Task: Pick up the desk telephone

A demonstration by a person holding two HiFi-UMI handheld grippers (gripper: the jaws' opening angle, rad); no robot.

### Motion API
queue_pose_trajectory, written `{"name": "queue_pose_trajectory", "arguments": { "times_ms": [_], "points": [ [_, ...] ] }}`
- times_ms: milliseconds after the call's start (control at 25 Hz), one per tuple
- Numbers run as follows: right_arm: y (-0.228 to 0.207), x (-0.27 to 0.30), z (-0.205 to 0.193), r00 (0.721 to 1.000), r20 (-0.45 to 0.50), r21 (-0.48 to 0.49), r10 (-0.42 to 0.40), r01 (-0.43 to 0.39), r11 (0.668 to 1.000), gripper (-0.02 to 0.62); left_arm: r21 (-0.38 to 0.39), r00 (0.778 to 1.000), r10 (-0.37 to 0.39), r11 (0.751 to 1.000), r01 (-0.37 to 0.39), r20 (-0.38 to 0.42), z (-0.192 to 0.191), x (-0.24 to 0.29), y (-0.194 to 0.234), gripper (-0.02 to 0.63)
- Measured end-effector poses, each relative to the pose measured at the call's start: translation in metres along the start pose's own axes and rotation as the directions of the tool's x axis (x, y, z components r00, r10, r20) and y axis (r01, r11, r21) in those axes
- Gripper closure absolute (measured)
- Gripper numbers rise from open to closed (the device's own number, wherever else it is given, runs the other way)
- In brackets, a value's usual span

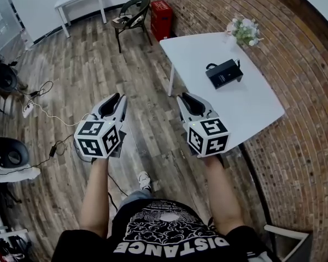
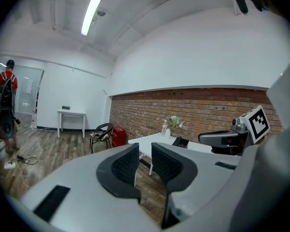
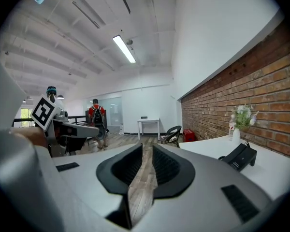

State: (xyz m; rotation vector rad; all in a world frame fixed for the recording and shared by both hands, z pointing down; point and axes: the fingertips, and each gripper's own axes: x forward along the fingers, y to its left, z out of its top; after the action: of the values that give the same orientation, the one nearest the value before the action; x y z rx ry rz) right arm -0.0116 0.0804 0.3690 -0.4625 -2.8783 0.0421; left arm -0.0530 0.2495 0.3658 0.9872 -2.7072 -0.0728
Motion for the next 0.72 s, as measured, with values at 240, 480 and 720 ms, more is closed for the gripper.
{"name": "queue_pose_trajectory", "arguments": {
  "times_ms": [240,480,720],
  "points": [
    [-0.009,0.048,0.011,0.999,-0.008,0.015,-0.047,0.047,0.999,0.522,-0.014,0.998,-0.054,0.998,0.054,-0.01,0.012,0.04,0.041,0.513],
    [-0.009,0.091,0.02,0.997,-0.006,0.028,-0.077,0.078,0.997,0.473,-0.021,0.994,-0.107,0.994,0.107,-0.025,0.022,0.073,0.076,0.466],
    [-0.016,0.112,0.025,0.994,0.001,0.023,-0.108,0.108,0.994,0.412,-0.017,0.989,-0.146,0.989,0.146,-0.027,0.025,0.098,0.09,0.424]
  ]
}}
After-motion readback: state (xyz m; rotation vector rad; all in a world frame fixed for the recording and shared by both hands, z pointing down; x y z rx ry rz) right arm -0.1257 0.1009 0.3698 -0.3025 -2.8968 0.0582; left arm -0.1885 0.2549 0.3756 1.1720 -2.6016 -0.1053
